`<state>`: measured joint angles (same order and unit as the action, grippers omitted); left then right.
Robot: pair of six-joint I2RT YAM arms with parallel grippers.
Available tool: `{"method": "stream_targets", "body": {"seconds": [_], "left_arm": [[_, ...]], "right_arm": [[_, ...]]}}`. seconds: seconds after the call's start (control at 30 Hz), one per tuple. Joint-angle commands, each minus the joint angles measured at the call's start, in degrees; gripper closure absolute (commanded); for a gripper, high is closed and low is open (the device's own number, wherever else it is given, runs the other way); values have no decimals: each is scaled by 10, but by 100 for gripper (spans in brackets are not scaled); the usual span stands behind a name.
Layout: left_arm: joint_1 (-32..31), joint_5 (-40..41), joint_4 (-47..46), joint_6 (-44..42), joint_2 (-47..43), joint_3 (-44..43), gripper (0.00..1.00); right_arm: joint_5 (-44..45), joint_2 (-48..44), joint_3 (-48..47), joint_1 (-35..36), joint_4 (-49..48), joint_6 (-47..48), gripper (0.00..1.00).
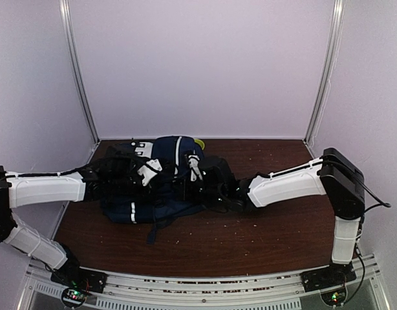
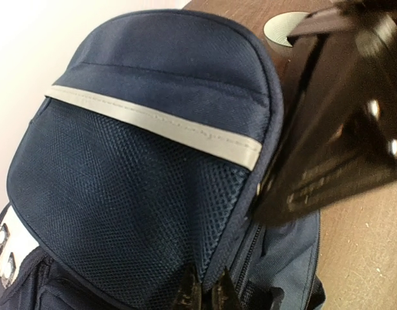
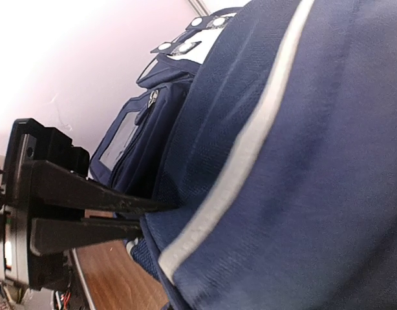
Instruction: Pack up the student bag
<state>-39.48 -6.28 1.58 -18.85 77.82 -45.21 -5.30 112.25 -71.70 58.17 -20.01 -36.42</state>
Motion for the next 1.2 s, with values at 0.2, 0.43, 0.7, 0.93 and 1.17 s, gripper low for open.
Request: {"method": "stream_targets", "body": {"seconds": [0.2, 0.43, 0.7, 0.93, 1.17], "left_arm": [[-4, 12, -39, -24, -80, 44, 100], [-4, 23, 9, -20, -151, 93, 100], [-18, 35, -29, -34, -247, 157, 65], [-155, 121, -77, -79, -117, 49, 34], [-173, 171, -21, -50, 73, -110, 29]], "right_arm": [[-175, -81, 111, -142, 33, 30, 100], [-222, -93, 94, -226, 147, 119, 100], [-238, -72, 33, -183, 248, 211, 100], [-293, -60, 35, -168, 186, 147, 100], [-318, -66, 56, -176, 145, 112, 100]]}}
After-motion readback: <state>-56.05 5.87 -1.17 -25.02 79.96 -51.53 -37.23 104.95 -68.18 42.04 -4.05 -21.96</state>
